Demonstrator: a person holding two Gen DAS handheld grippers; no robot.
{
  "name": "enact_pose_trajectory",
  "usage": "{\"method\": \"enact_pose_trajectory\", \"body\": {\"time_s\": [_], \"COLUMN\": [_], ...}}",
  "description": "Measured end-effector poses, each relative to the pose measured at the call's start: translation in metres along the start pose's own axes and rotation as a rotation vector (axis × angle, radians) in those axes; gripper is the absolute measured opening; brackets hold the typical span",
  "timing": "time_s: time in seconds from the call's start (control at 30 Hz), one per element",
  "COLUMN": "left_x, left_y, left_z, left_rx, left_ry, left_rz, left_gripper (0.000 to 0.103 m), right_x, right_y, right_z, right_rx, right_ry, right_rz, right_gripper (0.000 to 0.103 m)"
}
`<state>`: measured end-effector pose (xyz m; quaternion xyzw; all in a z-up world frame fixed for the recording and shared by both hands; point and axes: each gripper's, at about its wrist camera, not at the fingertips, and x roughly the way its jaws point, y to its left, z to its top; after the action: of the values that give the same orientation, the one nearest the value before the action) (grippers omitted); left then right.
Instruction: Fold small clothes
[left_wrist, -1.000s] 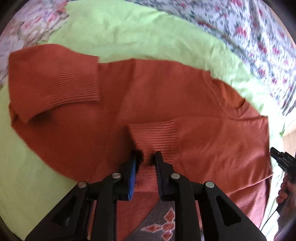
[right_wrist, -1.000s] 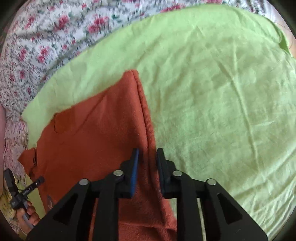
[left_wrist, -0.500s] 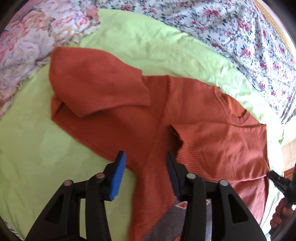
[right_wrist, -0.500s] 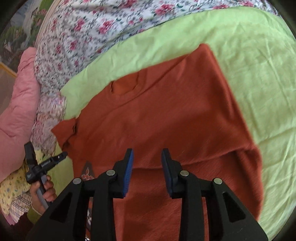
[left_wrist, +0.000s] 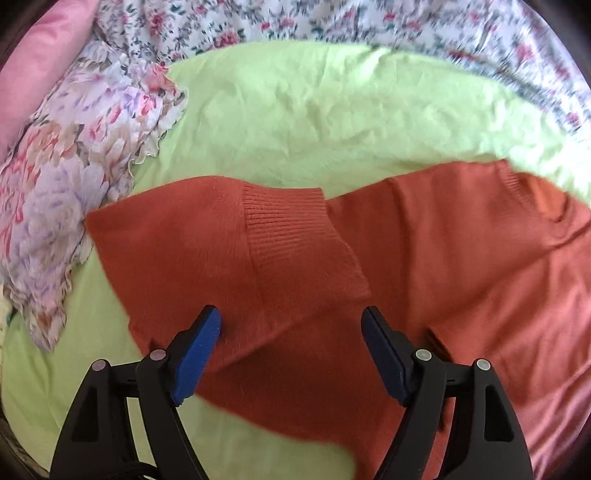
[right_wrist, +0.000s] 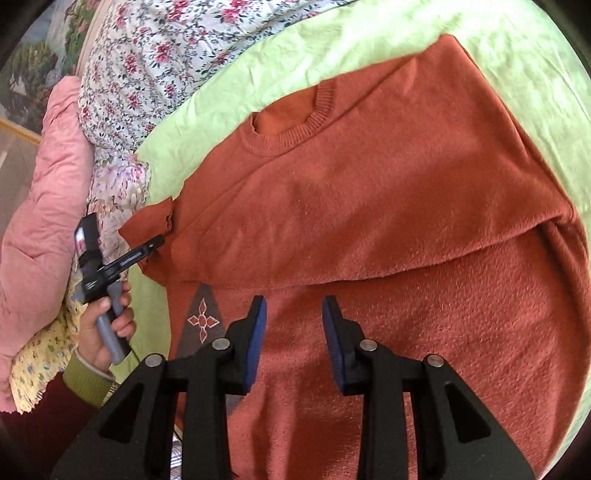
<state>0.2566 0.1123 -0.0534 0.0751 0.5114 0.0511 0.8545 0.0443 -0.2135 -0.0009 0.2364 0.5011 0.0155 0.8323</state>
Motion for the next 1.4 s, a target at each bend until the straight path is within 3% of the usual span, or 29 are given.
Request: {"method": "enact_pose_trajectory", "body": {"time_s": [0.1,0.17,0.2,0.23,0.33,0.43,0.57,0.73,0.9,1.17,1.27,1.33,1.4], "left_x": [0.019,0.026,0.028,0.028,0.002,-0.039,-0.103,-0.139,-0.134,-0.086,-0.075,-0.075,-0.079], "left_y": [0.003,0.006,0.009,0.012,0.013,0.004,-0.037,-0.106,-0.188,-0.290,-0.302,-0.298,-0.288], "left_z": [0.007,0.012,0.013,0.015,0.020,0.023,0.027,0.029,0.023,0.001,-0.011,-0.020,-0.028], "left_rx": [-0.001,-0.012,-0.023,-0.044,-0.069,-0.075,-0.037,0.034,0.131,0.256,0.296,0.304,0.312], "left_ry": [0.019,0.023,0.034,0.039,-0.032,-0.115,-0.220,-0.240,-0.194,-0.081,-0.035,-0.015,-0.020], "left_rz": [0.017,0.003,-0.027,-0.061,-0.092,-0.207,-0.387,-0.563,-0.644,-0.661,-0.675,-0.691,-0.681], "left_gripper": [0.076,0.039,0.015,0.009,0.003,0.003,0.003,0.003,0.003,0.004,0.018,0.039,0.052], "right_x": [0.002,0.001,0.001,0.001,0.000,-0.003,-0.008,-0.026,-0.049,-0.073,-0.080,-0.083,-0.081], "right_y": [-0.004,-0.005,-0.005,-0.004,0.001,0.002,-0.004,-0.020,-0.046,-0.088,-0.093,-0.092,-0.090], "right_z": [0.001,0.001,0.001,0.001,0.002,0.004,0.006,0.008,0.009,0.003,0.001,0.003,0.006], "right_rx": [0.021,0.026,0.024,0.016,-0.009,-0.012,0.005,0.057,0.120,0.209,0.233,0.228,0.234], "right_ry": [0.003,0.002,0.000,-0.002,-0.007,-0.030,-0.056,-0.119,-0.189,-0.284,-0.306,-0.310,-0.301], "right_rz": [-0.004,-0.009,-0.010,-0.011,-0.011,-0.007,-0.008,-0.027,-0.064,-0.130,-0.162,-0.164,-0.145], "right_gripper": [0.033,0.033,0.033,0.033,0.033,0.033,0.033,0.033,0.033,0.033,0.033,0.033,0.033]}}
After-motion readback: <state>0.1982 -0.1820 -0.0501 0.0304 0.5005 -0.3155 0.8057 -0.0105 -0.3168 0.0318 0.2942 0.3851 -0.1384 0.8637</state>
